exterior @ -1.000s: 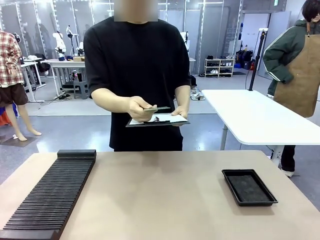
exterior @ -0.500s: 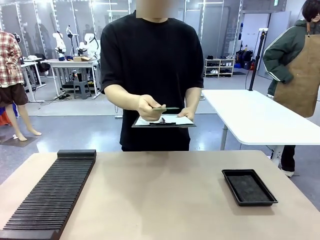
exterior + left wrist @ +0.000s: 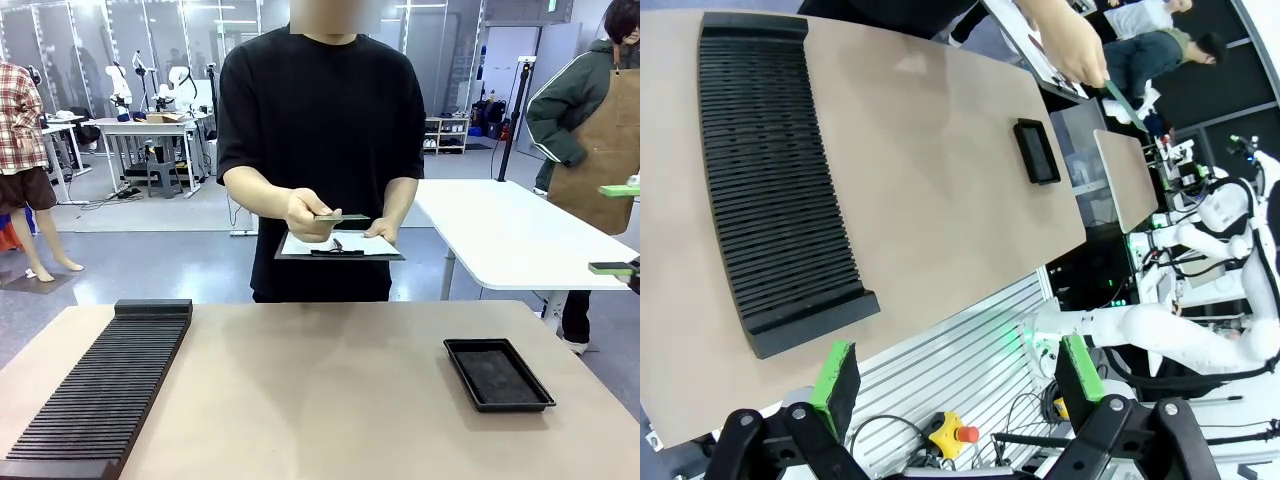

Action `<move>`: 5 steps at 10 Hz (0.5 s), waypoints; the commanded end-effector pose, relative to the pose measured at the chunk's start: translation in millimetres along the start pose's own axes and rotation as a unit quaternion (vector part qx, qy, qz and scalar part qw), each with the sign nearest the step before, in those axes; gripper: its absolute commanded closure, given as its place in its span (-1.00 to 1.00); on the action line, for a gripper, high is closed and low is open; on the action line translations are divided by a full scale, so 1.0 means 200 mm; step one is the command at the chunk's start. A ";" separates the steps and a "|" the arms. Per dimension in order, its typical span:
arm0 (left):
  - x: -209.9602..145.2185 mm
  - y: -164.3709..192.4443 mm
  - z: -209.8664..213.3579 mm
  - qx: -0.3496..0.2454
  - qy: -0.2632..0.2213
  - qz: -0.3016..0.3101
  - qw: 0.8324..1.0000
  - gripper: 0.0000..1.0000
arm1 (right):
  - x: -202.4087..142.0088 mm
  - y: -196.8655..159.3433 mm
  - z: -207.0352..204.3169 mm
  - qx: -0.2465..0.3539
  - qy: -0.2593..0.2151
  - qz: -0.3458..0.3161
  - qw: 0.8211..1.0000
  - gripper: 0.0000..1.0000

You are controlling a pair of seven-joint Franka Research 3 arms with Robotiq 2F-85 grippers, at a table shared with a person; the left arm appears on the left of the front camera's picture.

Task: Inspect the PCB.
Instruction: Pick up the Blank PCB that the human is holding.

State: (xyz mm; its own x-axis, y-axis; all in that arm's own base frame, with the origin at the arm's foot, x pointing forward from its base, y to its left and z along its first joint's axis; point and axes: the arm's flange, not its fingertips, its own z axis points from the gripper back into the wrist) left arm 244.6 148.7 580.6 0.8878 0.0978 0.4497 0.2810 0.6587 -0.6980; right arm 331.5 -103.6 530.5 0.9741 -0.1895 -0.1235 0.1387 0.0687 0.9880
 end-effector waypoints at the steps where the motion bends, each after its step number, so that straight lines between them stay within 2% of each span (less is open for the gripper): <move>1: 0.00 -0.01 0.00 0.009 0.005 0.001 1.000 -1.00 | 0.06 0.08 -0.10 0.001 0.009 -0.030 1.000 -1.00; 5: 0.00 -0.01 0.00 0.009 0.005 0.001 1.000 -1.00 | 0.22 0.13 -0.47 0.004 0.051 -0.065 0.997 -1.00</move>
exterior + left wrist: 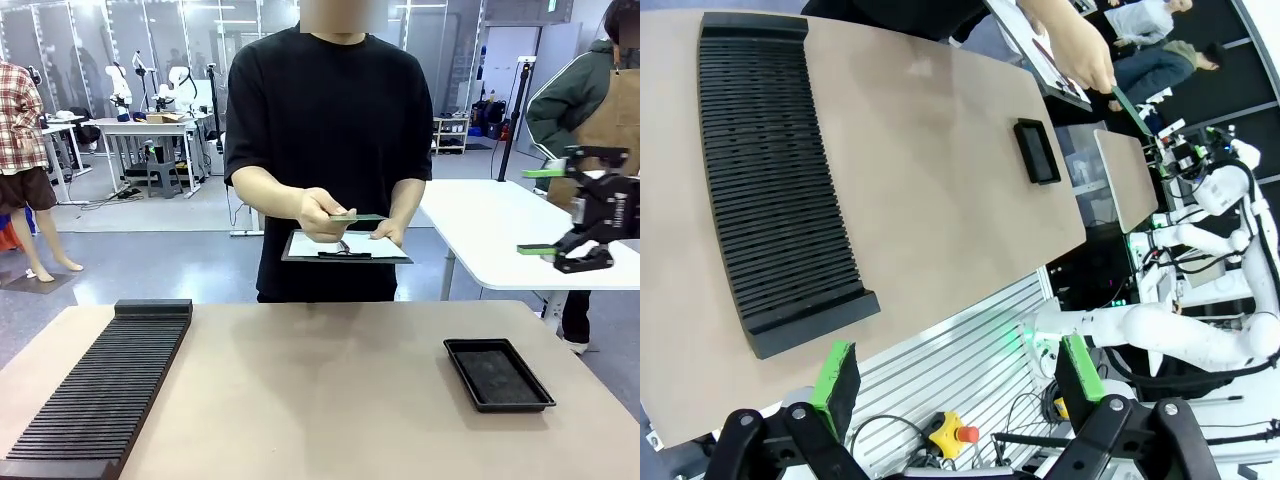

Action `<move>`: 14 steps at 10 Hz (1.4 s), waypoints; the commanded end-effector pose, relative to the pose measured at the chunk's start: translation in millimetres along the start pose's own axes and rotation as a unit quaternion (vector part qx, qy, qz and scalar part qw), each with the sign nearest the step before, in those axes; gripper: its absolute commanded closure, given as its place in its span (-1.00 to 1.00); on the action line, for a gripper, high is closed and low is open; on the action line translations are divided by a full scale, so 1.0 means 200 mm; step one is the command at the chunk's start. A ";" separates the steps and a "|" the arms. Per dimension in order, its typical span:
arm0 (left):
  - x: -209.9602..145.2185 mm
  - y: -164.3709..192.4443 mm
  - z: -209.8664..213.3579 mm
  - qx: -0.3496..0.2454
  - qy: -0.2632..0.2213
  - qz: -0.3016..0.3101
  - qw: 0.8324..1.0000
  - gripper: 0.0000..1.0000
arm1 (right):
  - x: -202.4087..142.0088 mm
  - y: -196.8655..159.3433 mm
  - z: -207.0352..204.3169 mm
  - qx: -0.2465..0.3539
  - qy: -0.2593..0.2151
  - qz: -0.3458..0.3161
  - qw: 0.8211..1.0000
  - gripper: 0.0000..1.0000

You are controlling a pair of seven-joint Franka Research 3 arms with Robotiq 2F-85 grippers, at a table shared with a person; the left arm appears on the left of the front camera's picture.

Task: Inspect the PCB.
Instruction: Pick up the Blank PCB that the human is holding.

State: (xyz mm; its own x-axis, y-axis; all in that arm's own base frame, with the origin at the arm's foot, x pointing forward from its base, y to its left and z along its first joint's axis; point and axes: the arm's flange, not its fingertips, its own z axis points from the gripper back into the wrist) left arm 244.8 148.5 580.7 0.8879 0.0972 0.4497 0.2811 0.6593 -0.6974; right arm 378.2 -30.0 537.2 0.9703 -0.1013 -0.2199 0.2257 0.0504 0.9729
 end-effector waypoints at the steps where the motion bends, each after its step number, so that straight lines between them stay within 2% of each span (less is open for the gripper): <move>1: 0.00 0.00 0.00 0.009 0.005 0.001 1.000 -1.00 | 0.09 0.05 -0.14 0.007 -0.001 -0.027 1.000 -1.00; 5: 0.00 0.00 0.00 0.009 0.005 0.001 1.000 -1.00 | 0.17 0.07 -0.40 0.008 0.022 -0.036 0.999 -1.00; 10: 0.00 0.00 0.00 0.009 0.005 0.001 1.000 -1.00 | 0.26 0.02 -0.63 -0.002 0.037 -0.051 0.998 -1.00; 14: 0.00 0.00 0.00 0.009 0.005 0.001 1.000 -1.00 | 0.36 -0.03 -0.79 0.015 0.056 -0.051 0.997 -1.00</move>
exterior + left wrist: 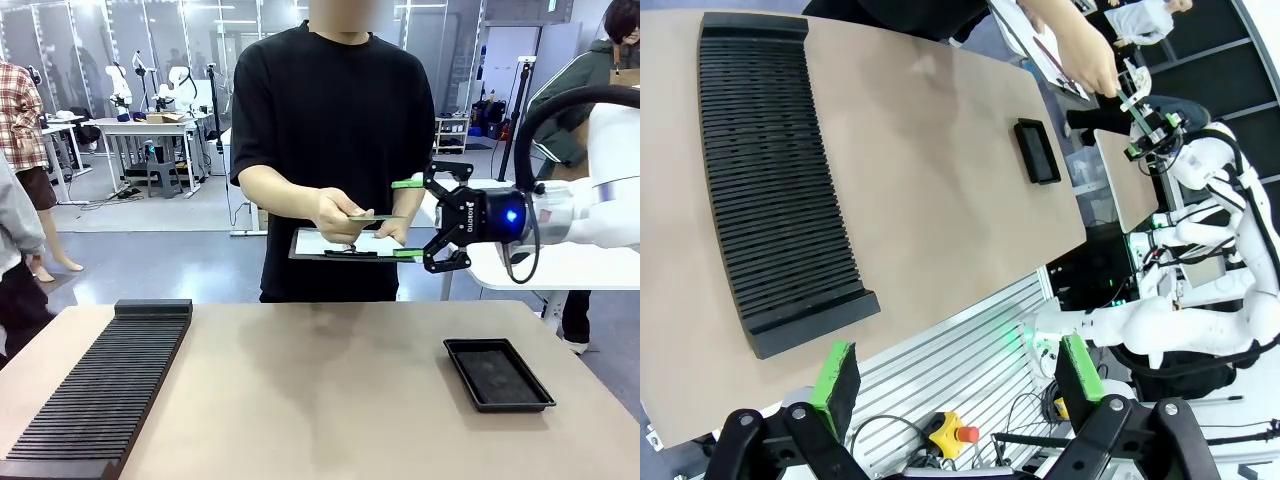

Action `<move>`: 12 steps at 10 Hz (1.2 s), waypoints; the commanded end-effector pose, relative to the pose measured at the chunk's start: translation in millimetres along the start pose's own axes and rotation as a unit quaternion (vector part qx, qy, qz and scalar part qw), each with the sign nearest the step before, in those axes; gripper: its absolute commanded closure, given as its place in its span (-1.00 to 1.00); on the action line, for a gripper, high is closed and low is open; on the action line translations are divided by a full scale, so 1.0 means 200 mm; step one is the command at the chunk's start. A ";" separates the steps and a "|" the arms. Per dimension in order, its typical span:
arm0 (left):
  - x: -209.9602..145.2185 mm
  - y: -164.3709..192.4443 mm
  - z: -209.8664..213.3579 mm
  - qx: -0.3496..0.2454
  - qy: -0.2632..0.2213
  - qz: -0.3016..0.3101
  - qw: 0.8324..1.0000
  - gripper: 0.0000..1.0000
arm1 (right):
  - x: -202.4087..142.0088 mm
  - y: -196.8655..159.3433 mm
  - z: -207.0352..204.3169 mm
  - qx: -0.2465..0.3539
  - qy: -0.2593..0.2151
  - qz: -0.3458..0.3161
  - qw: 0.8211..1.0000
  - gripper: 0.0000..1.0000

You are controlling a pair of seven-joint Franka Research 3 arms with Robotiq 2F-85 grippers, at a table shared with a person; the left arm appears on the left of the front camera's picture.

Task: Inspect the PCB.
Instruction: Pick up the Blank PCB that the human is holding.

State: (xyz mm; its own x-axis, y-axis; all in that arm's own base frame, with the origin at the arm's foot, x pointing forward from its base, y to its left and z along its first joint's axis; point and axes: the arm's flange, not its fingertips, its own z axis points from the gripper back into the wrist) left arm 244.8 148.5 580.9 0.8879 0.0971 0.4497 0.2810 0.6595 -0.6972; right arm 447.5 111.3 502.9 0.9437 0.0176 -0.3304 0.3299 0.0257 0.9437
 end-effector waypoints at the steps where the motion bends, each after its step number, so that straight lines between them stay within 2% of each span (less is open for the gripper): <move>1: 0.00 0.00 0.00 0.008 0.005 0.001 1.000 -1.00 | 0.07 0.02 -0.08 0.002 -0.003 -0.001 1.000 -1.00; 2: 0.00 0.00 0.00 0.008 0.005 0.001 1.000 -1.00 | 0.08 0.01 -0.10 0.000 0.002 -0.002 1.000 -1.00; 3: 0.00 0.00 0.00 0.008 0.005 0.001 1.000 -1.00 | 0.09 0.00 -0.12 -0.001 0.005 0.001 1.000 -0.74; 6: 0.00 0.00 0.00 0.008 0.005 0.001 1.000 -1.00 | 0.07 0.01 -0.13 0.000 0.021 0.014 1.000 1.00; 8: 0.00 0.00 0.00 0.008 0.005 0.001 1.000 -1.00 | 0.06 0.00 -0.13 0.000 0.022 0.011 1.000 1.00; 9: 0.00 0.00 0.00 0.008 0.005 0.001 1.000 -1.00 | 0.07 0.00 -0.13 -0.002 0.021 0.010 1.000 0.91; 10: 0.00 0.00 0.00 0.008 0.005 0.001 1.000 -1.00 | 0.07 0.00 -0.12 -0.004 0.020 0.008 1.000 1.00; 12: 0.00 0.00 0.00 0.008 0.005 0.001 1.000 -1.00 | 0.07 0.00 -0.13 -0.002 0.020 0.009 1.000 1.00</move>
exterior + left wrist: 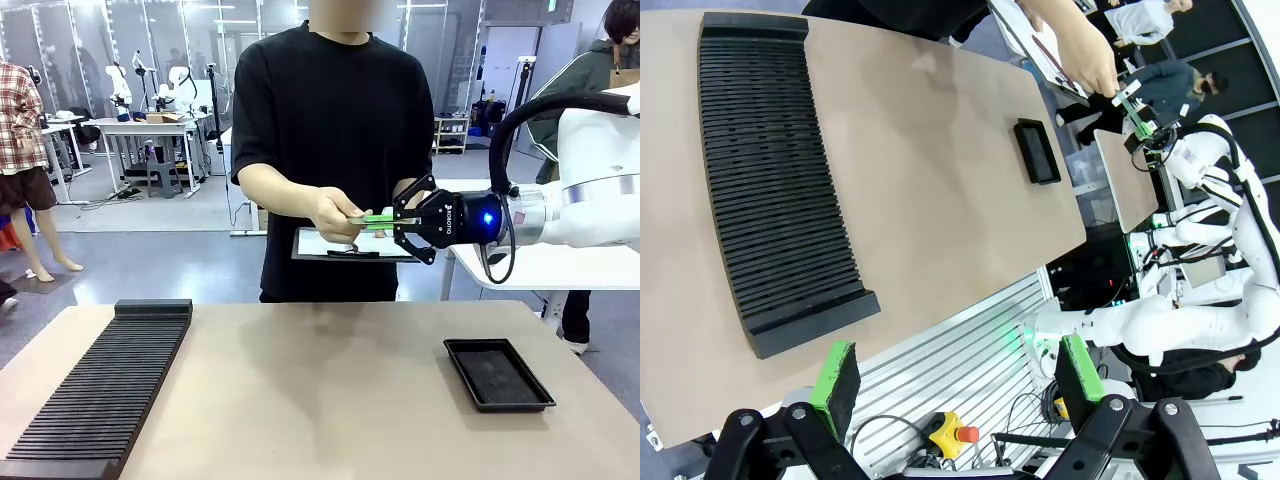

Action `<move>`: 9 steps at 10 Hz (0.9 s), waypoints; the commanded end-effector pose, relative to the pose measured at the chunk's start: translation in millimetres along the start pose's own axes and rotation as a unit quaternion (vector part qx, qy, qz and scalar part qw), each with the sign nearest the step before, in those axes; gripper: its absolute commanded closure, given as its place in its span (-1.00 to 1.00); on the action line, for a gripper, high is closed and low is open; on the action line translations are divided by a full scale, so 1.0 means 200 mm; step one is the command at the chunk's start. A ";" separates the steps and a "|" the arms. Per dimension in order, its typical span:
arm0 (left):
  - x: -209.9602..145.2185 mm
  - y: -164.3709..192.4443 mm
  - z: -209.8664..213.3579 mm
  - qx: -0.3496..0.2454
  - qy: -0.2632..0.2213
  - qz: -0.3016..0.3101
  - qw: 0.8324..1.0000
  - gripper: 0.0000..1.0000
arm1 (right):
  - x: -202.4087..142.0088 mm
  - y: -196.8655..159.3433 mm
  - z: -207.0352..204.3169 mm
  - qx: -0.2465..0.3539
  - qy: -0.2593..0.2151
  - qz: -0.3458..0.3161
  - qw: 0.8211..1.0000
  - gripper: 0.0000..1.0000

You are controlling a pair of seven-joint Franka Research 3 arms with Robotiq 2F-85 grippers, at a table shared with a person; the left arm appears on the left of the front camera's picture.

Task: Inspect the PCB.
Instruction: Pick up the Blank PCB that the human is holding.

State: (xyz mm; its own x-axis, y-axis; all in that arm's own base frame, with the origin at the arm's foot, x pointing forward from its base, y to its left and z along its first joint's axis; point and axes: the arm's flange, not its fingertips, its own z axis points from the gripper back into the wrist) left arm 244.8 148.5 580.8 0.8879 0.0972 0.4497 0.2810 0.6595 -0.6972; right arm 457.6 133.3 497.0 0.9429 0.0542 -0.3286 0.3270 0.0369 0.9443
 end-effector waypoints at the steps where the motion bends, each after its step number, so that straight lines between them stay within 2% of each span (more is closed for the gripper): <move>1: 0.00 0.00 0.00 0.008 0.005 0.001 1.000 -1.00 | 0.02 0.01 -0.02 0.003 0.004 0.007 1.000 1.00; 3: 0.00 0.00 0.00 0.008 0.005 0.001 1.000 -1.00 | 0.05 -0.02 0.01 0.020 0.007 0.006 1.000 1.00; 4: 0.00 0.00 0.00 0.008 0.005 0.001 1.000 -1.00 | 0.00 0.00 0.00 0.000 0.000 -0.001 1.000 1.00; 9: 0.00 0.00 0.00 0.008 0.005 0.001 1.000 -1.00 | 0.00 0.00 0.00 0.000 0.000 -0.001 1.000 1.00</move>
State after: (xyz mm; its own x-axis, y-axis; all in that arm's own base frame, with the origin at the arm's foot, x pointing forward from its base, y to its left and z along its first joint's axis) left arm 244.8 148.6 580.8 0.8879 0.0972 0.4497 0.2809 0.6596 -0.6972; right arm 458.9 131.9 493.1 0.9407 0.0555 -0.3347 0.3333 0.0334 0.9422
